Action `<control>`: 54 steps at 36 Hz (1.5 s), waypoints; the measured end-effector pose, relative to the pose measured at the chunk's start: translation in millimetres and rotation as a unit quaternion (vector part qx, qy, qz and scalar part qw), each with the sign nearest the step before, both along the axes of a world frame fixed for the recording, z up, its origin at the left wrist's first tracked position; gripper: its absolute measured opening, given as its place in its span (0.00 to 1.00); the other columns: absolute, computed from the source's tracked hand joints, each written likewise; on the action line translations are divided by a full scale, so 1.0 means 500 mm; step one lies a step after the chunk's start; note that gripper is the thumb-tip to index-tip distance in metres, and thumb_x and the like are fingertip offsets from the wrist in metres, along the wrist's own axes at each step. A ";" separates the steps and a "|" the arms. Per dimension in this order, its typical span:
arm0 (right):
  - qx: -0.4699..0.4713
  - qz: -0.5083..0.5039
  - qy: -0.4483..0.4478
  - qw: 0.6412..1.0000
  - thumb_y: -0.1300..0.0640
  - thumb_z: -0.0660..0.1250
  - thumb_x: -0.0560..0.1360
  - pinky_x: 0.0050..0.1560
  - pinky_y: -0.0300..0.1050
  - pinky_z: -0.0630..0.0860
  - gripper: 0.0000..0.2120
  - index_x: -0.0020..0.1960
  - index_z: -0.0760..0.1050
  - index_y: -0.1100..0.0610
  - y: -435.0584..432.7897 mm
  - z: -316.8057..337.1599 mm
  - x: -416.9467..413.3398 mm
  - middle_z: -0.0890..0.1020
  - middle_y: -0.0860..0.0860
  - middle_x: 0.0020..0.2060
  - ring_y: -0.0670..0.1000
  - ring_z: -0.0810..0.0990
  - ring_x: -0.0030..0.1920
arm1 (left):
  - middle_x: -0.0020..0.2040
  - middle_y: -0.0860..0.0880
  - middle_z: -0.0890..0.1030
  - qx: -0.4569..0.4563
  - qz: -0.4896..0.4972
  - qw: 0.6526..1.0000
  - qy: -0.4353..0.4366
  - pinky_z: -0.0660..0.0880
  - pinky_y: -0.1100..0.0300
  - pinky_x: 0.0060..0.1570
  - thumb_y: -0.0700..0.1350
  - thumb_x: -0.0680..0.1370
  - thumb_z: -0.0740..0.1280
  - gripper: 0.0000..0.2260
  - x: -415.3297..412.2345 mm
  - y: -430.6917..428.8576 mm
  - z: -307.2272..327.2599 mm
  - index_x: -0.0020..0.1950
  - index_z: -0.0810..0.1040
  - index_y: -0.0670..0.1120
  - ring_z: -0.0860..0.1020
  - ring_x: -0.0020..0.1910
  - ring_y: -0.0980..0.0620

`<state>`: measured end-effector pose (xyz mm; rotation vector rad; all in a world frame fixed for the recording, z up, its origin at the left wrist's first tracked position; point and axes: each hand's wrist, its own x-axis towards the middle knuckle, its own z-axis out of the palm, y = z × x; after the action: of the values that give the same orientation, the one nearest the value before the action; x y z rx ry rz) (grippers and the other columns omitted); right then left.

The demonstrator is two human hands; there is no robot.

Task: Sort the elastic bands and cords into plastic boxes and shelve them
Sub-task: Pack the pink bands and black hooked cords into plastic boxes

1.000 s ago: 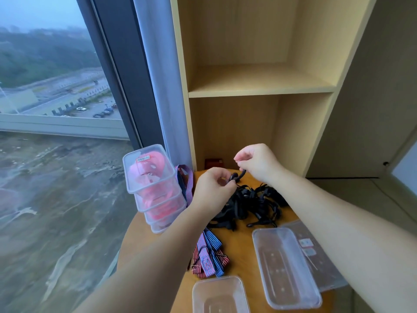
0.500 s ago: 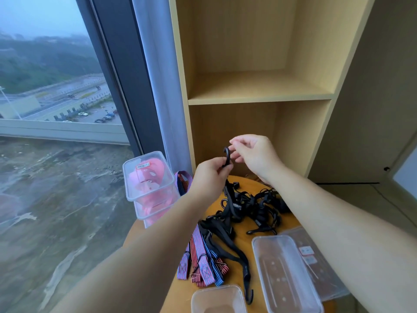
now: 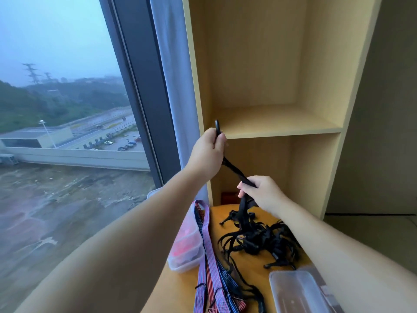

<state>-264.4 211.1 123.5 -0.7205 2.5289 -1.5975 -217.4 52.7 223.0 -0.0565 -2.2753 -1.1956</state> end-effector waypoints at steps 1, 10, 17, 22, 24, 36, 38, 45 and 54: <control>-0.008 0.007 0.005 1.000 0.52 0.66 0.79 0.44 0.37 0.72 0.16 0.34 0.81 0.53 0.004 0.013 -0.002 0.84 0.45 0.38 0.38 0.80 0.40 | 0.37 0.53 0.75 -0.008 0.004 1.000 -0.002 0.67 0.72 0.28 0.47 0.84 0.55 0.11 0.002 -0.006 0.004 0.45 0.71 0.47 0.74 0.34 0.61; 0.027 0.078 0.035 0.996 0.52 0.74 0.72 0.38 0.40 0.71 0.07 0.36 0.81 0.48 0.050 0.125 0.016 0.79 0.43 0.29 0.40 0.75 0.29 | 0.34 0.51 0.69 0.054 -0.017 0.998 0.033 0.68 0.52 0.38 0.49 0.82 0.56 0.09 0.034 -0.034 0.062 0.43 0.72 0.53 0.68 0.34 0.51; -0.022 0.069 0.048 0.996 0.57 0.76 0.71 0.48 0.45 0.74 0.04 0.38 0.82 0.53 0.063 0.184 0.063 0.84 0.51 0.33 0.46 0.80 0.36 | 0.29 0.59 0.72 -0.110 -0.071 0.991 0.001 0.66 0.72 0.27 0.50 0.81 0.62 0.10 0.114 -0.022 0.109 0.40 0.74 0.53 0.69 0.27 0.61; -0.049 0.070 0.109 0.990 0.62 0.77 0.70 0.43 0.43 0.76 0.07 0.38 0.82 0.52 0.052 0.250 0.107 0.83 0.50 0.31 0.48 0.81 0.33 | 0.28 0.60 0.72 -0.348 -0.020 0.936 -0.051 0.61 0.65 0.27 0.58 0.71 0.74 0.09 0.169 -0.027 0.110 0.46 0.78 0.57 0.71 0.29 0.60; -0.042 0.074 0.136 0.987 0.63 0.77 0.69 0.42 0.43 0.78 0.10 0.37 0.81 0.49 0.045 0.274 0.124 0.82 0.49 0.31 0.48 0.81 0.33 | 0.28 0.58 0.70 -0.385 0.015 0.922 -0.043 0.61 0.62 0.27 0.55 0.74 0.72 0.06 0.187 -0.028 0.116 0.47 0.81 0.55 0.71 0.29 0.57; 0.128 -0.044 0.189 0.973 0.57 0.67 0.77 0.35 0.42 0.68 0.08 0.39 0.76 0.53 0.055 0.309 0.168 0.80 0.50 0.35 0.50 0.76 0.36 | 0.25 0.54 0.66 -0.129 0.016 0.991 -0.015 0.59 0.61 0.28 0.49 0.73 0.74 0.10 0.305 -0.104 0.199 0.35 0.79 0.47 0.63 0.25 0.53; 0.155 -0.066 0.167 0.971 0.57 0.65 0.78 0.35 0.43 0.67 0.08 0.41 0.76 0.57 0.056 0.294 0.166 0.78 0.53 0.35 0.52 0.74 0.35 | 0.23 0.56 0.64 -0.103 0.022 0.994 -0.017 0.57 0.63 0.24 0.48 0.74 0.74 0.12 0.317 -0.114 0.193 0.33 0.78 0.47 0.61 0.22 0.55; 0.154 -0.068 0.108 0.980 0.56 0.62 0.80 0.37 0.44 0.68 0.09 0.42 0.75 0.56 0.043 0.247 0.157 0.79 0.55 0.36 0.54 0.75 0.36 | 0.21 0.58 0.67 -0.067 0.037 0.996 -0.034 0.59 0.68 0.22 0.47 0.74 0.74 0.08 0.316 -0.110 0.129 0.34 0.81 0.52 0.62 0.21 0.58; 0.086 -0.061 0.109 0.988 0.70 0.57 0.72 0.40 0.41 0.77 0.16 0.38 0.78 0.53 0.050 0.287 0.142 0.84 0.50 0.37 0.51 0.83 0.39 | 0.22 0.58 0.71 0.024 0.058 0.998 -0.026 0.64 0.71 0.23 0.43 0.74 0.75 0.04 0.307 -0.133 0.109 0.40 0.83 0.47 0.67 0.21 0.62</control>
<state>-193.4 236.2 266.9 -0.7733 2.8753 -1.3755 -64.1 -14.0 277.5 0.1235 -2.2608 -1.2023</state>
